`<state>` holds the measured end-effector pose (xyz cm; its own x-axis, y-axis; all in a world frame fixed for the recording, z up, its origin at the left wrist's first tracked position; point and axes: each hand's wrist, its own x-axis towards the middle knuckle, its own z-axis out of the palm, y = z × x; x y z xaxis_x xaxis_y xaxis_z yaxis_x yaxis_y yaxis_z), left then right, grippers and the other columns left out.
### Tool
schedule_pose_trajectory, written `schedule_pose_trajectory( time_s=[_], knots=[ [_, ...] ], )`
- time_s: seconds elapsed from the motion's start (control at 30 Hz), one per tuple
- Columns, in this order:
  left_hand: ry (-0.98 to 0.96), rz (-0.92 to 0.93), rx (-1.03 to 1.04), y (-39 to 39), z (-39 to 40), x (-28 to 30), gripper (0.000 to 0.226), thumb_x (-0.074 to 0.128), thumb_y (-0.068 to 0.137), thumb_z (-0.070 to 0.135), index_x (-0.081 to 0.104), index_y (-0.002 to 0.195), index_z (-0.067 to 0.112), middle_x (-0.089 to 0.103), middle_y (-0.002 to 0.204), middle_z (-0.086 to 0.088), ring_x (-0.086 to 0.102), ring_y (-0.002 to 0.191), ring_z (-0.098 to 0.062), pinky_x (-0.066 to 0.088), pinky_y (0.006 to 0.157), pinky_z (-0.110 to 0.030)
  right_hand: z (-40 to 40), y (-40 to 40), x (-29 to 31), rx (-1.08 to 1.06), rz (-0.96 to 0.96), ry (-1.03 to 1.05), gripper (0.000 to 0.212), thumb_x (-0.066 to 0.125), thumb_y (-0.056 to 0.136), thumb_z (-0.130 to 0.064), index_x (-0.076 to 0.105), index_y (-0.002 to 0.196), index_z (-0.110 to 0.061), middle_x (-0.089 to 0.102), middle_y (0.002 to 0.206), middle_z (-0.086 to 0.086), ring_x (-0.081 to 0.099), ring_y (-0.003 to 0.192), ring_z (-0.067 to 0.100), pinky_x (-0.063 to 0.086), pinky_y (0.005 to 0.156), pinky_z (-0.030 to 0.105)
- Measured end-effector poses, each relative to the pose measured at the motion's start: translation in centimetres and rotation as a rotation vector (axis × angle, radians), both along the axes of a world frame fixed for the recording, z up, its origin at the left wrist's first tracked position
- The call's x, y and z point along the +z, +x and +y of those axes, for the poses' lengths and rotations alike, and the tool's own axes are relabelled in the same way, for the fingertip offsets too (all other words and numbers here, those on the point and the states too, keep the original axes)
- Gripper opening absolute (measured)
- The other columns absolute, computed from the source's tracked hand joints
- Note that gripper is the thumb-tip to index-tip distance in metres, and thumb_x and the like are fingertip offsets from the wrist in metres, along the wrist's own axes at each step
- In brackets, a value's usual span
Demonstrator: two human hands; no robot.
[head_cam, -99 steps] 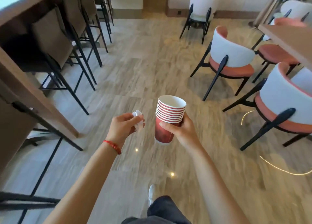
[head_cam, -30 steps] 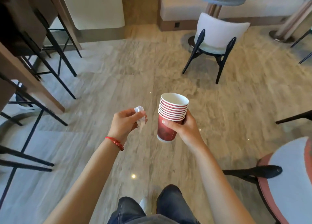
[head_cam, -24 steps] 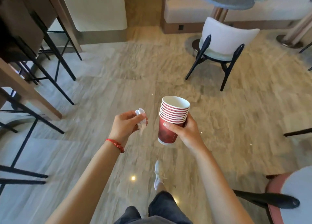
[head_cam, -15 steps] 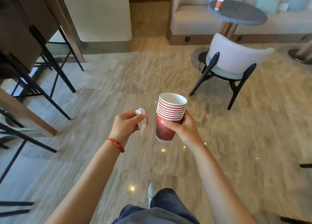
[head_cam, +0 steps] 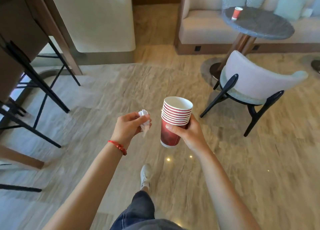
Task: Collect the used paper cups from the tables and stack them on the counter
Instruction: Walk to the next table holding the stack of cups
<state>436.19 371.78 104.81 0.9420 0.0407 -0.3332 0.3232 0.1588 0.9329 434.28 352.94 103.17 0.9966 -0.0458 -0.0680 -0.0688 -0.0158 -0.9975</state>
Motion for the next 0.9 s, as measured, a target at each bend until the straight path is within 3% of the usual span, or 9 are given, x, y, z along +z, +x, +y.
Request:
schedule_pose_trajectory(
  time_s=[0.3, 0.43, 0.6, 0.9],
  knots=[
    [0.004, -0.021, -0.004, 20.8, 0.4, 1.6, 0.008, 0.067, 0.081, 0.009, 0.067, 0.079, 0.002, 0.067, 0.074, -0.011, 0.067, 0.060, -0.012, 0.056, 0.060, -0.021, 0.3, 20.5, 1.5, -0.017, -0.018, -0.022, 0.056, 0.081, 0.057, -0.025, 0.060, 0.108, -0.015, 0.070, 0.097, -0.006, 0.066, 0.089, 0.004, 0.050, 0.074, 0.017],
    [0.005, -0.012, 0.009, 27.9, -0.2, 1.8, 0.009, 0.067, 0.082, 0.010, 0.067, 0.076, 0.003, 0.068, 0.067, -0.006, 0.067, 0.060, -0.012, 0.056, 0.061, -0.021, -0.7, 27.1, 1.7, -0.045, -0.015, -0.008, 0.051, 0.081, 0.058, -0.023, 0.061, 0.104, -0.020, 0.071, 0.092, -0.010, 0.067, 0.088, 0.003, 0.052, 0.074, 0.016],
    [0.012, -0.011, 0.010, 35.8, -1.3, 1.2, 0.008, 0.067, 0.082, 0.009, 0.068, 0.078, 0.002, 0.069, 0.066, -0.004, 0.068, 0.063, -0.014, 0.055, 0.060, -0.021, -2.3, 35.5, 1.0, -0.033, 0.011, 0.009, 0.053, 0.082, 0.058, -0.024, 0.061, 0.106, -0.020, 0.072, 0.098, -0.004, 0.067, 0.095, 0.012, 0.054, 0.083, 0.029],
    [0.038, 0.007, 0.111, 50.0, -4.4, 0.1, 0.006, 0.069, 0.080, 0.011, 0.069, 0.079, 0.005, 0.069, 0.062, 0.000, 0.067, 0.059, -0.012, 0.054, 0.058, -0.020, -5.1, 52.6, 0.0, 0.085, -0.008, -0.014, 0.053, 0.082, 0.057, -0.024, 0.061, 0.105, -0.018, 0.072, 0.095, -0.007, 0.067, 0.090, 0.007, 0.051, 0.074, 0.018]
  ],
)
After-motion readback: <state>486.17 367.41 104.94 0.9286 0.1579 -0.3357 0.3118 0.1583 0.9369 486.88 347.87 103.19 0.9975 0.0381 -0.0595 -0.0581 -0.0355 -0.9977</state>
